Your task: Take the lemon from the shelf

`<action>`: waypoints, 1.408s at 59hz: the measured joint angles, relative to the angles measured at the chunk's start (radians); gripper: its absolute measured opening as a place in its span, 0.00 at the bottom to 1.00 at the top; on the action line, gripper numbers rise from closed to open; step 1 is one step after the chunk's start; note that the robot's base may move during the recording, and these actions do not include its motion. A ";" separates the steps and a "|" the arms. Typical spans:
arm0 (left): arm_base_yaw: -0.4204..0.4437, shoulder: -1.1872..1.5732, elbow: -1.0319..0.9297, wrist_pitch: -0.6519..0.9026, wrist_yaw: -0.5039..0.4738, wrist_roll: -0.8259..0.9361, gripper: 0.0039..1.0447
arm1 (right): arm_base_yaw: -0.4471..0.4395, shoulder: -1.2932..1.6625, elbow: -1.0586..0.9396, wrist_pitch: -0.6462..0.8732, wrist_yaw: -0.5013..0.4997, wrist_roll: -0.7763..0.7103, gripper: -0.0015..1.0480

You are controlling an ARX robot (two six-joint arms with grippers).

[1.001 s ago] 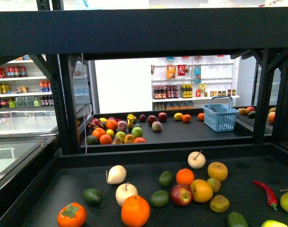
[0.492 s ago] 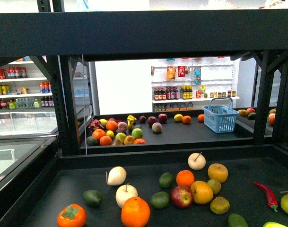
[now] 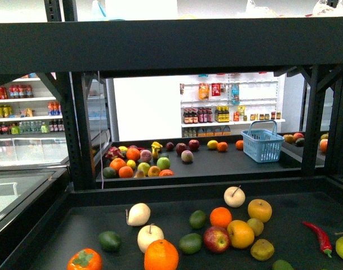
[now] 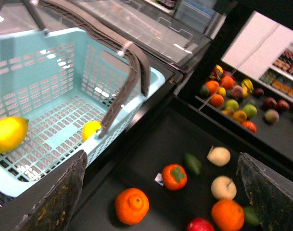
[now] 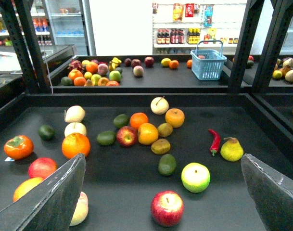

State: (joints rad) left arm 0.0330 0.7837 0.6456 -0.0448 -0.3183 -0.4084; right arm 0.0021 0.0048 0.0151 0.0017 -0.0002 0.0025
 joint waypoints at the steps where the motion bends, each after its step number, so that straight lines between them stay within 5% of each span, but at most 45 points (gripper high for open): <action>1: -0.010 -0.029 -0.035 0.045 0.067 0.039 0.87 | 0.000 0.000 0.000 0.000 0.000 0.000 0.93; 7: -0.032 -0.207 -0.216 0.182 0.301 0.257 0.69 | 0.000 0.000 0.000 0.000 0.000 0.000 0.93; 26: -0.032 -0.464 -0.479 0.192 0.319 0.391 0.02 | 0.000 0.000 0.000 0.000 0.000 0.000 0.93; 74: -0.032 -0.778 -0.632 0.043 0.318 0.397 0.02 | 0.000 0.000 0.000 0.000 0.000 0.000 0.93; 83: -0.032 -0.778 -0.632 0.043 0.319 0.397 0.29 | 0.000 0.000 0.000 0.000 0.000 0.000 0.93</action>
State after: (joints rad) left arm 0.0006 0.0059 0.0135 -0.0017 0.0002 -0.0109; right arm 0.0021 0.0044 0.0151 0.0017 -0.0002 0.0025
